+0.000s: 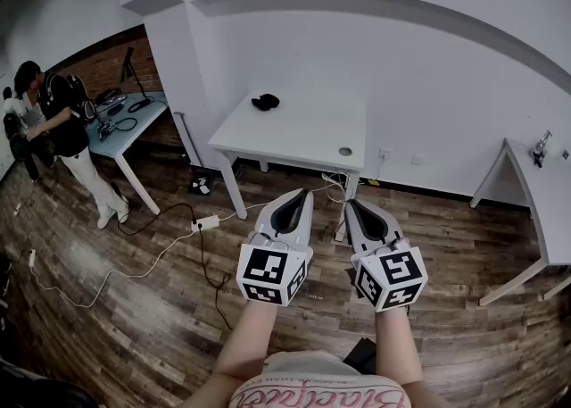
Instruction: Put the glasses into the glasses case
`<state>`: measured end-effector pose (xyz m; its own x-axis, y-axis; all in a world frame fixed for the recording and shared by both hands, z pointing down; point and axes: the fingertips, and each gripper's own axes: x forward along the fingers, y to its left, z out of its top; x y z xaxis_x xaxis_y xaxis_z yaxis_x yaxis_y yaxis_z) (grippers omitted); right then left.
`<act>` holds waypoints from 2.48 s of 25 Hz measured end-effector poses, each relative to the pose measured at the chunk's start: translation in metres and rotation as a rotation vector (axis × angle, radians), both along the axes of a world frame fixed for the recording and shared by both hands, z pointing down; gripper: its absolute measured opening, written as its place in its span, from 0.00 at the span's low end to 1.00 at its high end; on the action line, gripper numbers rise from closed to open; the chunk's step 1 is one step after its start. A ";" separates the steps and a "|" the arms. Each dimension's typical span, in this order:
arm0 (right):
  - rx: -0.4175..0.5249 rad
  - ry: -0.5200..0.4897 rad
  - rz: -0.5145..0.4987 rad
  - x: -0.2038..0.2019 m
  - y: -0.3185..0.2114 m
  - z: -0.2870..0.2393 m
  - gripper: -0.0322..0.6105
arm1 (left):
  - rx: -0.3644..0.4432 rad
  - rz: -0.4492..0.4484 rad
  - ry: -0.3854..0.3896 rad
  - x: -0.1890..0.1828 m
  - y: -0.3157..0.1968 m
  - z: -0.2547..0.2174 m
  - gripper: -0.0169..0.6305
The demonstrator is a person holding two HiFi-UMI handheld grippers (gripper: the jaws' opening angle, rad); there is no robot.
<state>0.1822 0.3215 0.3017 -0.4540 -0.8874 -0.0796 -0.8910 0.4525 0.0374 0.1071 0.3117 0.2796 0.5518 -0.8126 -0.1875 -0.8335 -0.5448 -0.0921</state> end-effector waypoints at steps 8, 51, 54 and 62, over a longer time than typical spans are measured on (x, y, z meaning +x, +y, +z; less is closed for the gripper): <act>-0.010 0.001 -0.017 0.006 0.005 0.005 0.07 | -0.011 -0.016 0.016 0.009 0.004 0.006 0.03; -0.028 0.004 -0.061 -0.054 -0.193 0.010 0.07 | 0.007 -0.035 -0.001 -0.044 -0.193 0.010 0.03; -0.017 0.011 -0.060 -0.073 -0.220 0.005 0.07 | 0.020 -0.021 0.010 -0.061 -0.217 0.005 0.03; -0.024 0.030 -0.059 -0.111 -0.268 0.006 0.07 | 0.007 -0.029 0.027 -0.098 -0.266 0.009 0.03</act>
<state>0.0708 0.0539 0.3073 -0.5073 -0.8606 -0.0443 -0.8615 0.5051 0.0526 0.0086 0.0460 0.2888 0.5226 -0.8269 -0.2078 -0.8513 -0.5195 -0.0736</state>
